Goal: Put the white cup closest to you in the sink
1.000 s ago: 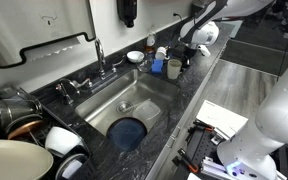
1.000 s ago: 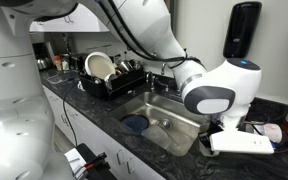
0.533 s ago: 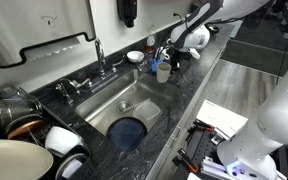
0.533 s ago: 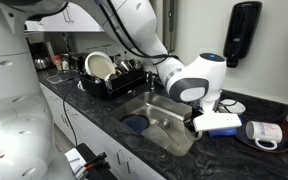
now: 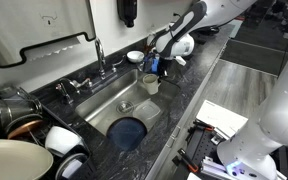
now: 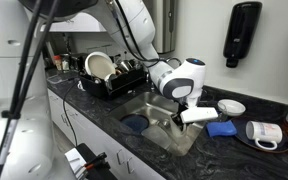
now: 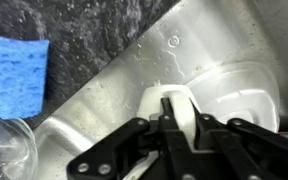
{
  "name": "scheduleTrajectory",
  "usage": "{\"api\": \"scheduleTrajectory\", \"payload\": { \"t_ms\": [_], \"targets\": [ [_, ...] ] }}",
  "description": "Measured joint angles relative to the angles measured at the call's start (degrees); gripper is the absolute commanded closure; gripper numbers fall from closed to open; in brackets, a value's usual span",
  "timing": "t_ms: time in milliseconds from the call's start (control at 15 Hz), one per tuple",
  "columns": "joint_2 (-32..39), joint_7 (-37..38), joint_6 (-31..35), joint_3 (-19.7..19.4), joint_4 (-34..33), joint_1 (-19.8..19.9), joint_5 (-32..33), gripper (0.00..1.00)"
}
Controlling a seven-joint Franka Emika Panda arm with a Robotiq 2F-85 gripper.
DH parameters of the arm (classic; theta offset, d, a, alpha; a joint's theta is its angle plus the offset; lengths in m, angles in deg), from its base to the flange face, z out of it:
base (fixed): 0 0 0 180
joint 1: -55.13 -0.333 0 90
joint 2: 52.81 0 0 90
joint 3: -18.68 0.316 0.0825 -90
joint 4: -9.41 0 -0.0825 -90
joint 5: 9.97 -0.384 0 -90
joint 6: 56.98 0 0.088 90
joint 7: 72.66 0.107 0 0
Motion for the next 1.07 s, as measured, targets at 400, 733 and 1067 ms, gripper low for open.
{"api": "scheduleTrajectory", "payload": {
  "t_ms": [400, 733, 1067],
  "targets": [
    [8.5, 8.8, 0.5, 6.8, -8.1, -0.9, -5.1, 0.96],
    [17.2, 22.2, 5.4, 10.4, -15.0, -2.2, -6.4, 0.96],
    [23.5, 39.7, 12.4, 9.6, -18.6, -2.6, -2.6, 0.96]
  ]
}}
